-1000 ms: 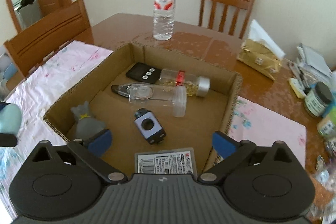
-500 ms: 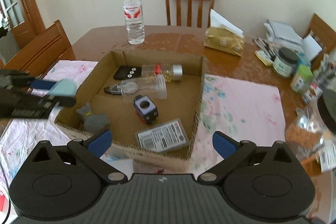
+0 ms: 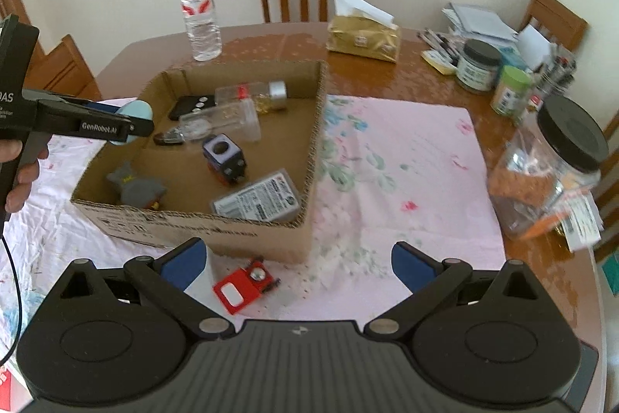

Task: Organize rigid objects
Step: 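Lower the blue case into the box and open the left tool, then move the right tool toward the red toy car while the left tool approaches the white plastic bottle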

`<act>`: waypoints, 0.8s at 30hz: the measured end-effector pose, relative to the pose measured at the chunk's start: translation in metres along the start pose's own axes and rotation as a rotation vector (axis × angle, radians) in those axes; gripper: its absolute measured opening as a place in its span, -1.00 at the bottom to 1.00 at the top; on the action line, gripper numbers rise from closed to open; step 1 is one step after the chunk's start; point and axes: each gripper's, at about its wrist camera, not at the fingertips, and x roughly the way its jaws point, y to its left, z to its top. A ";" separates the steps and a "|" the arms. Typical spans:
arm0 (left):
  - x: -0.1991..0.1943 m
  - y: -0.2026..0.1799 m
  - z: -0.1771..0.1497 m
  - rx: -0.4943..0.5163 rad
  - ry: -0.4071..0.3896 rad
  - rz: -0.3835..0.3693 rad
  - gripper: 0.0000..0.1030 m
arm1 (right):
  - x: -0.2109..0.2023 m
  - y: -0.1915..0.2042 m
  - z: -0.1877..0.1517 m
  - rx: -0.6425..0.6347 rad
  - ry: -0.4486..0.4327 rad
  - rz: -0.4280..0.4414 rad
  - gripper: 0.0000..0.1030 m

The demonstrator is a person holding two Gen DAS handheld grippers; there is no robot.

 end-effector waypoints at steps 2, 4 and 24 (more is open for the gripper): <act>0.001 0.001 0.001 -0.008 -0.010 0.031 0.73 | 0.000 -0.002 -0.002 0.010 0.004 -0.010 1.00; -0.002 0.003 0.001 -0.024 -0.036 0.063 0.92 | -0.001 -0.004 -0.004 0.014 0.005 -0.015 1.00; -0.074 0.008 -0.050 -0.107 -0.096 0.096 0.96 | 0.030 -0.002 -0.016 0.034 0.041 0.008 1.00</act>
